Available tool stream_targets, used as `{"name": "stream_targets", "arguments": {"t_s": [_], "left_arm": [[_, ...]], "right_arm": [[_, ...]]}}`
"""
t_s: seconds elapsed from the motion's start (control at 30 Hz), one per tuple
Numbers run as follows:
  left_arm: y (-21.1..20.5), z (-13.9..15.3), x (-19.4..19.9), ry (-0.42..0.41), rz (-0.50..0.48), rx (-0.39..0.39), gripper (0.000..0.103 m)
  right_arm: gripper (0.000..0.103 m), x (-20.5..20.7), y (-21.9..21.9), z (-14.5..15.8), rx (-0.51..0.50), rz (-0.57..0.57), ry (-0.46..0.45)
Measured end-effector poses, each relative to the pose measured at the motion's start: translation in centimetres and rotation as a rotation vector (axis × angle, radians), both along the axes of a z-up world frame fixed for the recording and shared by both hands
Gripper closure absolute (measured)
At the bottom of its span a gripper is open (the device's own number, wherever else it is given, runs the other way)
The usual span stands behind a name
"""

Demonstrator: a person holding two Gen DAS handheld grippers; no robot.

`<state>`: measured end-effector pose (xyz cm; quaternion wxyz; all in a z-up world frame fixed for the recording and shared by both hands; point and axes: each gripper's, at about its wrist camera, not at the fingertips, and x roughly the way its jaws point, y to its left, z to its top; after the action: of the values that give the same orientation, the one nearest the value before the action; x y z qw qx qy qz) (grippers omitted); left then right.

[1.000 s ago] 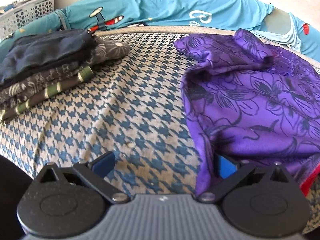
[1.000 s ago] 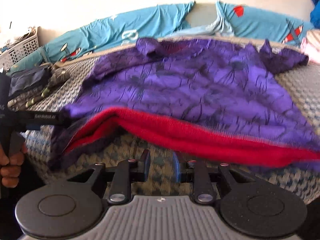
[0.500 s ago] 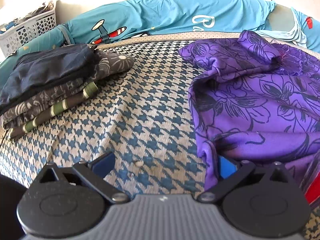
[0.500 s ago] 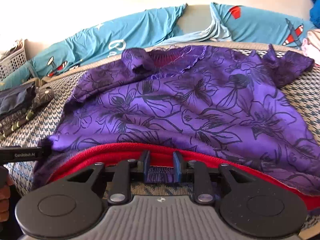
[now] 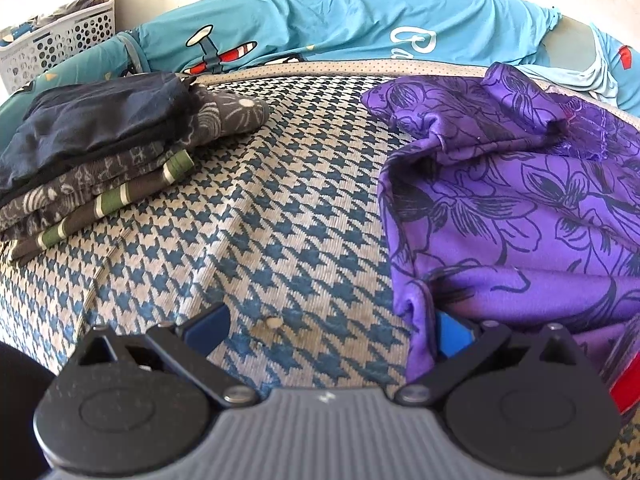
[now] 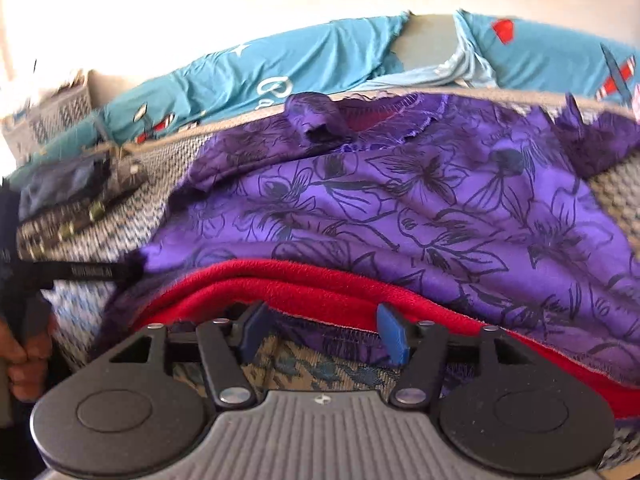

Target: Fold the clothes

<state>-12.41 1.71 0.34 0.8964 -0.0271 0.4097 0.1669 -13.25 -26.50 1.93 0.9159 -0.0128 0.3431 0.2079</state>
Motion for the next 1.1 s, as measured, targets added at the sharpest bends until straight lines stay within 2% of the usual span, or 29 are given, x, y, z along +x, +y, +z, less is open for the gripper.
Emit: {"name": "stream_targets", "arguments": {"t_s": [0.17, 0.33, 0.43, 0.57, 0.67, 0.73, 0.83, 0.93, 1.1], "left_arm": [[0.0, 0.0, 0.0, 0.000, -0.002, -0.001, 0.000], [0.1, 0.0, 0.0, 0.000, -0.006, 0.000, 0.000], [0.2, 0.1, -0.1, -0.001, -0.007, -0.002, 0.000], [0.4, 0.2, -0.3, -0.003, 0.001, 0.001, 0.000], [0.4, 0.4, -0.4, -0.005, 0.008, 0.009, 0.000], [0.6, 0.5, -0.5, -0.007, 0.017, 0.012, 0.000], [0.9, 0.6, -0.6, -0.008, 0.030, 0.005, 0.000], [1.2, 0.7, -0.7, -0.012, 0.038, -0.014, 0.000], [1.4, 0.8, -0.6, -0.014, 0.048, -0.041, 0.000]], "right_arm": [[0.046, -1.2, 2.0, -1.1, -0.174, 0.059, -0.102], [0.081, -1.6, 2.3, -1.3, -0.260, 0.053, -0.160], [0.090, -1.9, 1.9, -0.5, -0.247, 0.049, -0.138], [0.092, -3.1, 0.6, 1.3, -0.152, 0.071, -0.047], [0.093, -4.6, -0.1, 1.9, -0.129, 0.110, 0.010], [0.093, -5.5, -0.4, 1.8, -0.135, 0.141, 0.040], [0.093, -6.1, -0.3, 1.3, -0.198, 0.141, 0.068], [0.092, -6.4, 0.3, 1.0, -0.258, 0.109, 0.054], [0.092, -7.3, 0.7, 1.9, -0.093, 0.210, 0.041]]}}
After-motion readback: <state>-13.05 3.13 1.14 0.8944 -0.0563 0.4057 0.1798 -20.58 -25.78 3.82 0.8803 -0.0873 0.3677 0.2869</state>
